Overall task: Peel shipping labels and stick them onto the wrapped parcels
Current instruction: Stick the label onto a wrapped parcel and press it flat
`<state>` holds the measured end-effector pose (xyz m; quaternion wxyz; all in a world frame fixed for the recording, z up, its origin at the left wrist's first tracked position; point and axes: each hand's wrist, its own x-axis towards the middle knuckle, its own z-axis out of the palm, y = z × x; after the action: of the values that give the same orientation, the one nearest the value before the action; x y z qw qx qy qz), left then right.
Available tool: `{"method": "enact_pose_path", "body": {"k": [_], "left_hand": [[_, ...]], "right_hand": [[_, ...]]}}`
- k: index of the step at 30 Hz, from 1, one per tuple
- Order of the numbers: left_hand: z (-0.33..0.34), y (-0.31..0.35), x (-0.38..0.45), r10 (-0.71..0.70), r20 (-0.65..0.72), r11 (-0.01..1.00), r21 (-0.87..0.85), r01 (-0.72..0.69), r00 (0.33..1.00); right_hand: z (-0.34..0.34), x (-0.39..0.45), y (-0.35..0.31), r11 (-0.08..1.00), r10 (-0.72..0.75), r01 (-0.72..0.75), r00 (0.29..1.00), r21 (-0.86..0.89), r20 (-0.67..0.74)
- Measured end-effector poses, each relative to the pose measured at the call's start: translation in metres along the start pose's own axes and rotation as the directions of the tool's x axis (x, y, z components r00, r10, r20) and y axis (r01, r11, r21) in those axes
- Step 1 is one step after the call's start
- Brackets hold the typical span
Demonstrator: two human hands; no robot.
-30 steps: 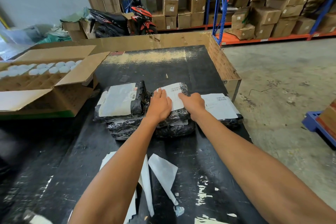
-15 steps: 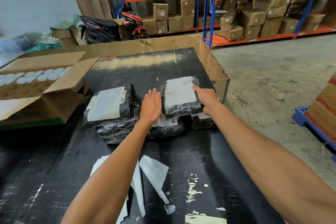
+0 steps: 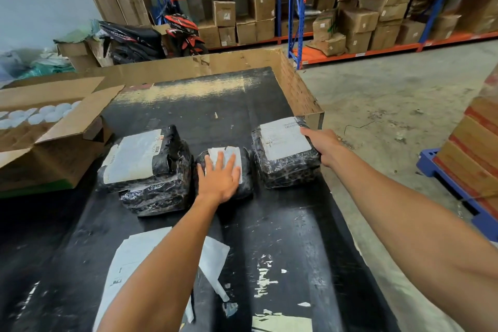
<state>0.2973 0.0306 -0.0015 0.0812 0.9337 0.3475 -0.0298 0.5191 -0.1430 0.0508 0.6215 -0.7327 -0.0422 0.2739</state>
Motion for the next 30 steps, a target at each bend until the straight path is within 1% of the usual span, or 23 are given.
{"method": "enact_pose_path", "body": {"k": [5,9,11,13,15,17,19,20,22,23,24,25,26,28,30], "left_hand": [[0.001,0.000,-0.002,-0.004,0.004,1.000,0.008,0.004,1.000],[-0.004,-0.001,0.001,-0.007,0.048,1.000,-0.026,0.009,0.999],[-0.007,-0.001,0.000,-0.006,0.059,0.998,-0.056,0.009,0.998],[-0.009,-0.001,-0.003,-0.001,0.004,0.995,-0.097,0.001,1.000],[-0.010,0.001,-0.010,-0.003,-0.106,0.983,-0.180,-0.016,0.994],[-0.011,0.002,-0.021,0.000,-0.213,0.962,-0.267,-0.058,0.977],[-0.010,0.001,-0.038,0.026,-0.311,0.930,-0.342,-0.137,0.950],[-0.010,0.001,-0.050,0.035,-0.356,0.905,-0.385,-0.181,0.934],[-0.010,-0.004,-0.077,0.004,-0.416,0.851,-0.477,-0.222,0.909],[-0.009,-0.008,-0.091,-0.023,-0.427,0.827,-0.516,-0.223,0.904],[-0.008,-0.014,-0.107,-0.056,-0.428,0.812,-0.545,-0.208,0.902],[-0.005,-0.022,-0.120,-0.082,-0.426,0.810,-0.555,-0.189,0.901],[-0.002,-0.031,-0.131,-0.107,-0.418,0.819,-0.552,-0.159,0.902],[0.003,-0.059,-0.154,-0.173,-0.367,0.851,-0.523,-0.049,0.914],[0.009,-0.088,-0.168,-0.232,-0.312,0.874,-0.483,0.057,0.921]], "right_hand": [[0.006,0.006,0.005,0.985,-0.056,0.053,0.998,-0.167,-0.014],[0.003,0.032,0.019,0.957,-0.064,0.079,0.996,-0.278,0.062],[0.004,0.015,0.011,0.926,-0.077,0.104,0.993,-0.363,0.087],[0.004,-0.007,0.002,0.869,-0.126,0.166,0.985,-0.466,0.116],[0.006,-0.021,-0.003,0.775,-0.233,0.253,0.966,-0.580,0.110],[0.010,-0.033,-0.003,0.677,-0.411,0.357,0.909,-0.643,0.072],[0.019,-0.051,0.000,0.580,-0.568,0.470,0.819,-0.665,0.084],[0.026,-0.063,0.003,0.542,-0.619,0.522,0.778,-0.658,0.106],[0.041,-0.091,0.015,0.511,-0.666,0.624,0.722,-0.591,0.187],[0.048,-0.107,0.023,0.511,-0.668,0.674,0.702,-0.534,0.246],[0.057,-0.122,0.033,0.526,-0.644,0.704,0.696,-0.477,0.317],[0.064,-0.134,0.044,0.564,-0.601,0.708,0.705,-0.425,0.377],[0.072,-0.144,0.055,0.619,-0.543,0.688,0.724,-0.379,0.426],[0.093,-0.168,0.078,0.721,-0.418,0.613,0.757,-0.323,0.503],[0.115,-0.186,0.095,0.765,-0.321,0.564,0.754,-0.312,0.574]]}}
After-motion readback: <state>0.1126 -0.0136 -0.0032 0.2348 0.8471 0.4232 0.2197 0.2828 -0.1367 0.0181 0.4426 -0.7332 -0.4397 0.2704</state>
